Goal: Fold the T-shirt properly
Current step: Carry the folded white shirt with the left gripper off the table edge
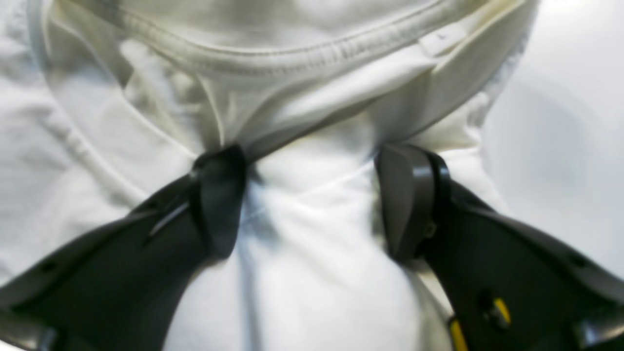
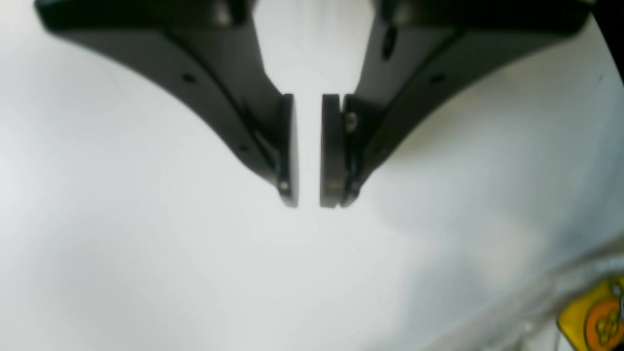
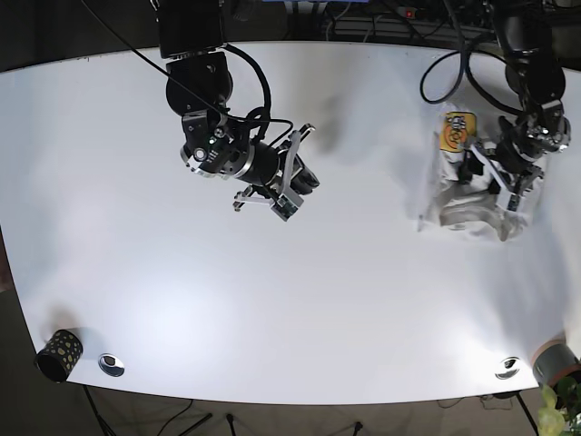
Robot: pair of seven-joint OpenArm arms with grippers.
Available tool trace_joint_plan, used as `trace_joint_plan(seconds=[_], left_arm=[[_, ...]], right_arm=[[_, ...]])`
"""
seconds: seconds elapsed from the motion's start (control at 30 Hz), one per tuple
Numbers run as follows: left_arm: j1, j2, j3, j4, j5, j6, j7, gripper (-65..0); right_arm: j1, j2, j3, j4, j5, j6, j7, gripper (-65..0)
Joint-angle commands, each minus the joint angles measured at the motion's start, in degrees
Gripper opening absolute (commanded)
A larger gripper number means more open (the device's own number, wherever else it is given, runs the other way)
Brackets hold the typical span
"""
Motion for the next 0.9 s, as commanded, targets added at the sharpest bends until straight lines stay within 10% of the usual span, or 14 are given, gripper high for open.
trace_joint_plan(seconds=[0.0,0.27,0.47,0.87], left_arm=[[-0.29,-4.50,-1.61,-4.40,6.43,2.45,6.87,-25.1],[-7.23,-16.54,-2.05,-17.50,6.69,-6.52,4.76,-25.1],[-9.34,-23.05,-0.56,-26.82,6.78,-7.48,-5.70,-25.1],[-14.53,-28.32,1.29,-21.19,6.43,-8.41,-5.87,-25.3]], right_arm=[[0.79,-0.23,-0.05,1.54,1.00,0.36,1.23,-58.8],[0.70,-0.23,-0.05,2.77,0.73,0.36,1.23,-58.8],[-0.35,0.56,-0.05,6.55,0.56,0.36,1.14,-59.0],[-1.41,3.72,-0.05,9.89,0.47,0.36,1.14,-59.0]])
